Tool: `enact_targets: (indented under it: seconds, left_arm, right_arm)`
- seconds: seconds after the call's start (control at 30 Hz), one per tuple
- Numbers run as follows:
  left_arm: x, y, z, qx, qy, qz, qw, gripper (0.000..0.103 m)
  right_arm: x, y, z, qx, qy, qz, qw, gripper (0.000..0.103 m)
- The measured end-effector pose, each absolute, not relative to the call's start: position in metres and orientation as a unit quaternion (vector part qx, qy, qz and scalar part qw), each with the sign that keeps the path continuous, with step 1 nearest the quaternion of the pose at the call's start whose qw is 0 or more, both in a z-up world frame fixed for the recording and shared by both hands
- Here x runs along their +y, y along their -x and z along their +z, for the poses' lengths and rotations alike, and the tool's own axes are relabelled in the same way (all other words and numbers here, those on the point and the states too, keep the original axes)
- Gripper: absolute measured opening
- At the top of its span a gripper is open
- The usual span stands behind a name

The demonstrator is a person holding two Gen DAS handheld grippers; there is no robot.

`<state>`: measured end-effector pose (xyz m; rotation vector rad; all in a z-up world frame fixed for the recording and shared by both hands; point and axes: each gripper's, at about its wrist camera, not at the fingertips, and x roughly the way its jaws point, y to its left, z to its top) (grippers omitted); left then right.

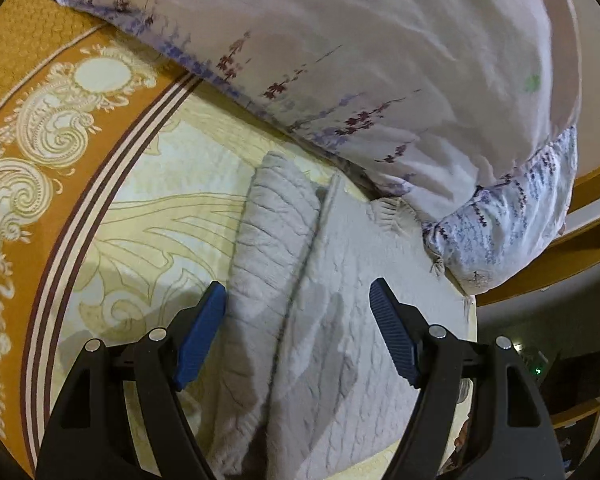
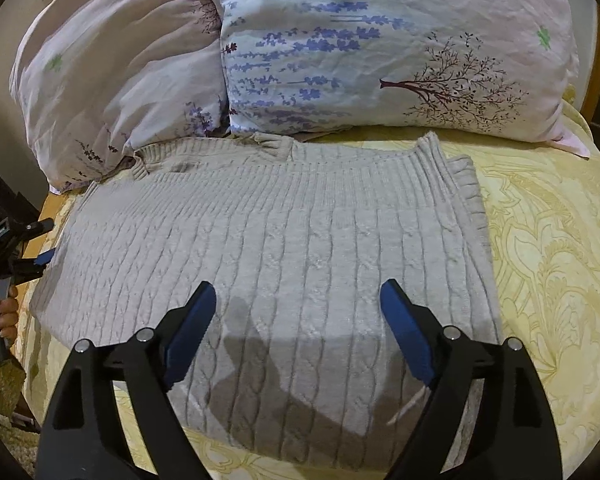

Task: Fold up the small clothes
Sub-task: 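Grasp the sweater side edge with the left gripper, then fold the side edge over the body with the left gripper, release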

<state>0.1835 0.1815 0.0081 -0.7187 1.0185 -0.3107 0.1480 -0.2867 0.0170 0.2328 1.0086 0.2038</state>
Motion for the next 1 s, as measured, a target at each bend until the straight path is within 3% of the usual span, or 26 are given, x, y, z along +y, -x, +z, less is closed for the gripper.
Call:
enact_targets:
  seconds: [0.27,0.63,1.0]
  left_arm:
    - [0.172,-0.186,0.007,0.471,0.331,-0.158,0.802,0.067]
    - [0.16,-0.186,0.001,0.47,0.369,-0.154,0.787,0.028]
    - [0.12,-0.198,0.043,0.431,0.405,-0.231,0.772,0.025]
  right_arm:
    - [-0.285,-0.15,0.016,0.484,-0.109,0.101,0.863,0.087]
    - [-0.282,-0.153,0.014,0.485,-0.108,0.108,0.861,0.089]
    - [-0.285,-0.151,0.016,0.484,-0.114,0.109,0.861,0.089]
